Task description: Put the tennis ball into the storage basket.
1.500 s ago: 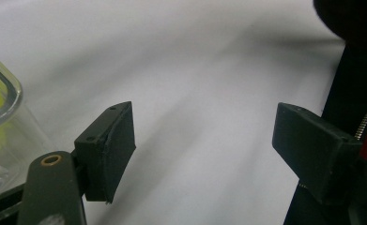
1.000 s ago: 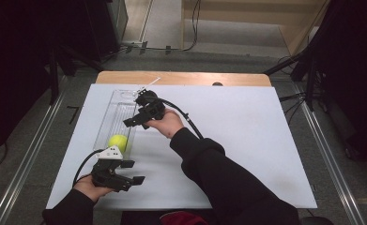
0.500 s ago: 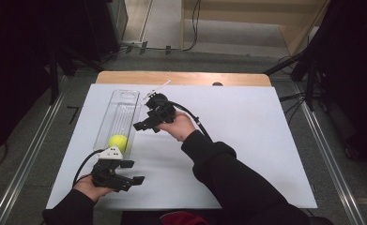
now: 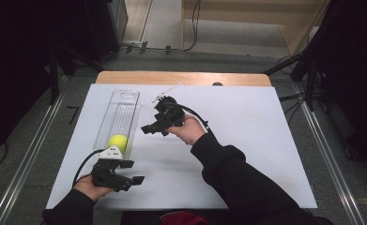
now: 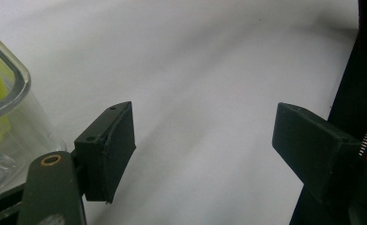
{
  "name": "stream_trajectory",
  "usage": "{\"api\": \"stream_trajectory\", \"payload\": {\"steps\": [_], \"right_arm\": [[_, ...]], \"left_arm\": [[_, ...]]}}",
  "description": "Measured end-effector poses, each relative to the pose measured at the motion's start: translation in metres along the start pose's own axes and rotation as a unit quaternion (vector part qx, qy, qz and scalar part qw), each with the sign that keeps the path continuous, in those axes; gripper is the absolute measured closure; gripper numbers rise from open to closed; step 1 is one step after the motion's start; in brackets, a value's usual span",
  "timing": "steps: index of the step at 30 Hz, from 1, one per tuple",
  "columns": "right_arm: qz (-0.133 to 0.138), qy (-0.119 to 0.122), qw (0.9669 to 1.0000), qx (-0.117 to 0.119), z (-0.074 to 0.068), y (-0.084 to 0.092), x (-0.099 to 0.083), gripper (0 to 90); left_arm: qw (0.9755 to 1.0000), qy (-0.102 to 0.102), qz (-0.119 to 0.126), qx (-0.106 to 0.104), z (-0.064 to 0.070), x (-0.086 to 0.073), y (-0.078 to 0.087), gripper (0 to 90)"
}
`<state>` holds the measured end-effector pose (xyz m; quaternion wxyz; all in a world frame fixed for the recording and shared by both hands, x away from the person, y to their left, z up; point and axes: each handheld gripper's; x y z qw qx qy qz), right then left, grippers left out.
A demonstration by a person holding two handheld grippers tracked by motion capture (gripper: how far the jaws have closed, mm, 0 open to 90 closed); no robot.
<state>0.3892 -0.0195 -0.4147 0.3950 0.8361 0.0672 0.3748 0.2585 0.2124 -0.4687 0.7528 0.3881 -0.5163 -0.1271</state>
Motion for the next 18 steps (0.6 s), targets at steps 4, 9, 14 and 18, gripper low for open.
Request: {"api": "stream_trajectory", "payload": {"steps": [4, 9, 14, 18], "right_arm": [[0.003, 0.001, 1.0, 0.0, 0.001, 0.004, -0.005, 19.1], [0.003, 0.004, 1.0, -0.001, 0.005, 0.009, -0.013, 19.5], [0.006, -0.002, 1.0, 0.0, 0.009, 0.015, -0.023, 19.5], [0.013, -0.011, 0.9999, 0.001, 0.014, 0.02, -0.031, 19.5]], "left_arm": [[1.0, 0.001, -0.001, 0.0, 0.0, 0.0, -0.001, 22.2], [1.0, 0.002, -0.003, 0.0, 0.0, 0.0, -0.002, 22.2], [1.0, 0.004, -0.002, 0.001, -0.001, -0.001, -0.001, 22.2], [1.0, 0.003, -0.002, 0.002, -0.001, 0.0, -0.002, 22.2]]}}
Point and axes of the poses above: each handheld gripper's, and its own axes: y roughly backward along the jaws, x roughly out of its top, z roughly to its right, and after that the axes turned 9 degrees about -y, right-handed
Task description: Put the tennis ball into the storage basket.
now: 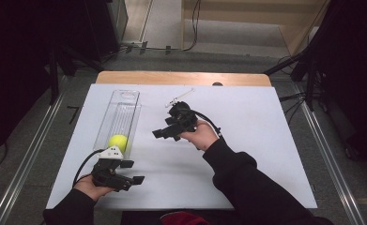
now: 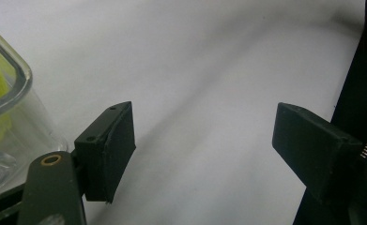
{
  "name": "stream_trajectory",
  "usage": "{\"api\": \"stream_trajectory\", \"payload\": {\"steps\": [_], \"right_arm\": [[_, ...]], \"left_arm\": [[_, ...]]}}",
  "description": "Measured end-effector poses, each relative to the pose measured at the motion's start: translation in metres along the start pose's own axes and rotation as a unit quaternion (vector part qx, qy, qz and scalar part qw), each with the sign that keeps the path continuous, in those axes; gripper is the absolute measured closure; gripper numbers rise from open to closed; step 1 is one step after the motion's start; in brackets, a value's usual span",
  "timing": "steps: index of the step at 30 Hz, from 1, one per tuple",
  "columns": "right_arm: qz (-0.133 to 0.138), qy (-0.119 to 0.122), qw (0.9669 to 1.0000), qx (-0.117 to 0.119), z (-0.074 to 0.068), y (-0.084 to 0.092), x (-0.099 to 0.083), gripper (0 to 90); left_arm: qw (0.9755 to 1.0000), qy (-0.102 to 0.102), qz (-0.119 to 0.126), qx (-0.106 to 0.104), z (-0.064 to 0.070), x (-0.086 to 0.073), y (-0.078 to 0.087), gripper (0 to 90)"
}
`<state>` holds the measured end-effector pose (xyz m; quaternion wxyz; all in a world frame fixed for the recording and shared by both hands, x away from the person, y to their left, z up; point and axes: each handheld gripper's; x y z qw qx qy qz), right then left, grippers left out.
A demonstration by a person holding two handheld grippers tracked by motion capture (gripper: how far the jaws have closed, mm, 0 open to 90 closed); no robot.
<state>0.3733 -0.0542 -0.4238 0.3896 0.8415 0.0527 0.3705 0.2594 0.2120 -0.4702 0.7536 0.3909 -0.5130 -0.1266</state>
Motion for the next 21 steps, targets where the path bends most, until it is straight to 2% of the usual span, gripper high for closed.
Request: {"api": "stream_trajectory", "payload": {"steps": [12, 19, 21], "right_arm": [[0.009, -0.015, 0.9998, -0.006, 0.015, 0.012, -0.018, 19.6], [0.013, -0.011, 0.9998, -0.01, 0.023, 0.016, -0.027, 19.6], [0.01, -0.02, 0.9997, -0.007, 0.024, 0.018, -0.03, 19.7]], "left_arm": [[1.0, 0.0, 0.0, 0.0, 0.0, 0.0, 0.0, 22.2], [1.0, -0.003, 0.0, 0.0, 0.001, 0.001, 0.0, 22.2], [1.0, -0.003, 0.001, 0.0, 0.001, 0.001, 0.0, 22.2]]}}
Point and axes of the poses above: each handheld gripper's, and its own axes: y roughly backward along the jaws, x roughly out of its top, z roughly to its right, and after that the axes turned 9 degrees about -y, right-handed
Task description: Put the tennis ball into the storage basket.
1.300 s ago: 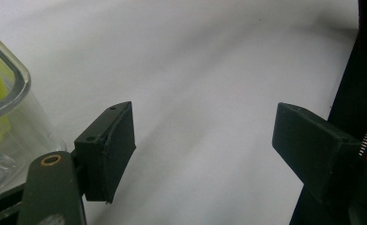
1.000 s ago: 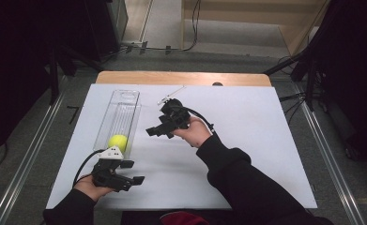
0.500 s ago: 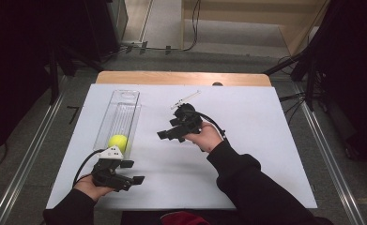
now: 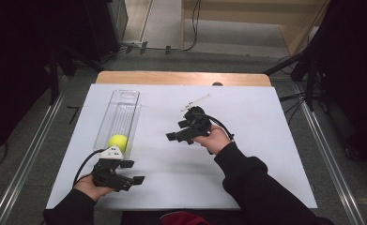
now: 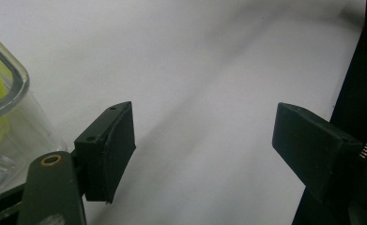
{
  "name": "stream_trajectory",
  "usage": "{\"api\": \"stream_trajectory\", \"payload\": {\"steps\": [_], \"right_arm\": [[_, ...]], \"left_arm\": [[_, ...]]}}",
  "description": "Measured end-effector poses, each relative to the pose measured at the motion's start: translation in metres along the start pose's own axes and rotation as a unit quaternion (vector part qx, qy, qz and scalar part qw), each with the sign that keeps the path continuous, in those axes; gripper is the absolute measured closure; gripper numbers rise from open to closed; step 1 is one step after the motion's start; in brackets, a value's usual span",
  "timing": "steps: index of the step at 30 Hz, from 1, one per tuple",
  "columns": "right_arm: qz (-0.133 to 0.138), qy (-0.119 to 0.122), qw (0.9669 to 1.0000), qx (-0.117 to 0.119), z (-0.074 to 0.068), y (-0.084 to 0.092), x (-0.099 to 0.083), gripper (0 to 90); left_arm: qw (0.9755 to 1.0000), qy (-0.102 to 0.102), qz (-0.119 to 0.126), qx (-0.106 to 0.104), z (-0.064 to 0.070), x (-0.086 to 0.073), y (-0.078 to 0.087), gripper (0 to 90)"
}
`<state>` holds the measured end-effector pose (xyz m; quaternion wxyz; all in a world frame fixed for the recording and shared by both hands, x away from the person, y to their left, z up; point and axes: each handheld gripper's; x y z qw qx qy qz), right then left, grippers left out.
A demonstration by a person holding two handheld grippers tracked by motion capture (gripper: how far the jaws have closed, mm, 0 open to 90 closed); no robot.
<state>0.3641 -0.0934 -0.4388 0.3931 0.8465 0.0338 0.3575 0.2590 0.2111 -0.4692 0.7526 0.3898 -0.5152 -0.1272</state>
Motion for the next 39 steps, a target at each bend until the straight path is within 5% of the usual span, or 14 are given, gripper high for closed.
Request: {"api": "stream_trajectory", "payload": {"steps": [39], "right_arm": [[0.028, -0.015, 0.9991, -0.027, 0.027, 0.056, -0.049, 19.7]], "left_arm": [[1.0, -0.001, 0.001, 0.001, 0.001, 0.0, 0.002, 22.2]]}}
Point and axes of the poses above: each handheld gripper's, and its own axes: y roughly backward along the jaws, x roughly out of its top, z roughly to its right, and after that the axes turned 9 degrees about -y, right-handed
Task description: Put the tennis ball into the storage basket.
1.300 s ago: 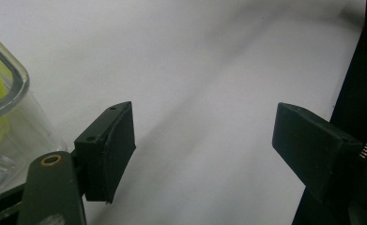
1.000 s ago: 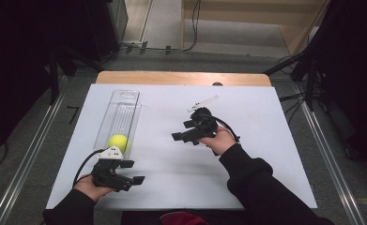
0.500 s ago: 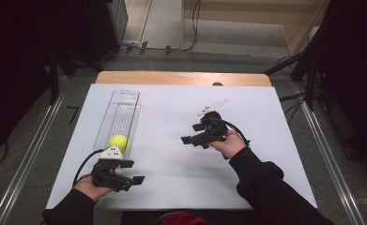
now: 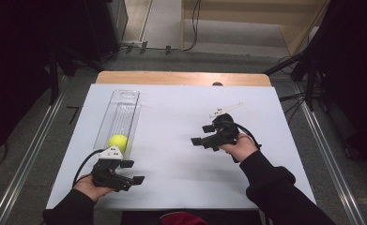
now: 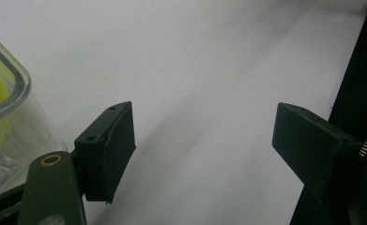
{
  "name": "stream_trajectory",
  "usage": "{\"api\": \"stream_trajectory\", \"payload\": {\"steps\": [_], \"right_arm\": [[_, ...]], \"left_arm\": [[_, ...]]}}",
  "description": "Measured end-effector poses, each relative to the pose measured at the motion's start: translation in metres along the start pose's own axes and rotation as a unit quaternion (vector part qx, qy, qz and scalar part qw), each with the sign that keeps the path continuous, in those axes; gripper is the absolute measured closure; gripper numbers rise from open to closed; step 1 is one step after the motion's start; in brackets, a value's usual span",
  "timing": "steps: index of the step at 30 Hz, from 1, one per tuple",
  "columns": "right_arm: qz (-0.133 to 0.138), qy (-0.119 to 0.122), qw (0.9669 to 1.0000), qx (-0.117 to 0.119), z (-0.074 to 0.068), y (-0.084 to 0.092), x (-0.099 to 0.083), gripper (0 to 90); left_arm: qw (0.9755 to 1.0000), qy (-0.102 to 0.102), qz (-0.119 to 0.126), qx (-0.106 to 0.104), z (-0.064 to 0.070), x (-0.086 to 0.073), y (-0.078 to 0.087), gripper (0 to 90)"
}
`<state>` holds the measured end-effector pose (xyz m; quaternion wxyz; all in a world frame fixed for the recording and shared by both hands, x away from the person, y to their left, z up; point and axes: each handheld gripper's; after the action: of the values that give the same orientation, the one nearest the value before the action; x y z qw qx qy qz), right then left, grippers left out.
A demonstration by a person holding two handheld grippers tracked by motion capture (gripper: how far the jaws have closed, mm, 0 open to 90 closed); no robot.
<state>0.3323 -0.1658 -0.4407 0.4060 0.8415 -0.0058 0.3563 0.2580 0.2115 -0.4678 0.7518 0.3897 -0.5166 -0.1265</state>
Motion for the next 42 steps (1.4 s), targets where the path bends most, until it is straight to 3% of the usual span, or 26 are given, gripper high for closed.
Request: {"api": "stream_trajectory", "payload": {"steps": [11, 24, 29, 42], "right_arm": [[0.004, -0.02, 0.9997, -0.012, 0.012, 0.019, -0.015, 19.6], [0.001, -0.02, 0.9997, -0.013, 0.018, 0.031, -0.04, 19.6], [-0.004, -0.02, 0.9995, -0.024, 0.018, 0.033, -0.048, 19.6], [0.007, -0.026, 0.9994, -0.023, 0.02, 0.045, -0.068, 19.5]], "left_arm": [[1.0, -0.001, 0.002, -0.001, 0.001, 0.001, 0.0, 22.1], [1.0, 0.003, 0.004, 0.001, 0.0, 0.0, 0.001, 22.1], [1.0, 0.001, 0.004, 0.002, 0.0, 0.0, 0.001, 22.1], [1.0, 0.003, 0.003, 0.003, 0.0, 0.0, 0.001, 22.1]]}}
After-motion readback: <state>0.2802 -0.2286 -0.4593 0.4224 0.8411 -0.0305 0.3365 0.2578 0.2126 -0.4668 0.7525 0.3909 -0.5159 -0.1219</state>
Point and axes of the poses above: each handheld gripper's, and its own axes: y roughly backward along the jaws, x roughly out of its top, z roughly to its right, and after that the axes turned 9 degrees about -y, right-handed
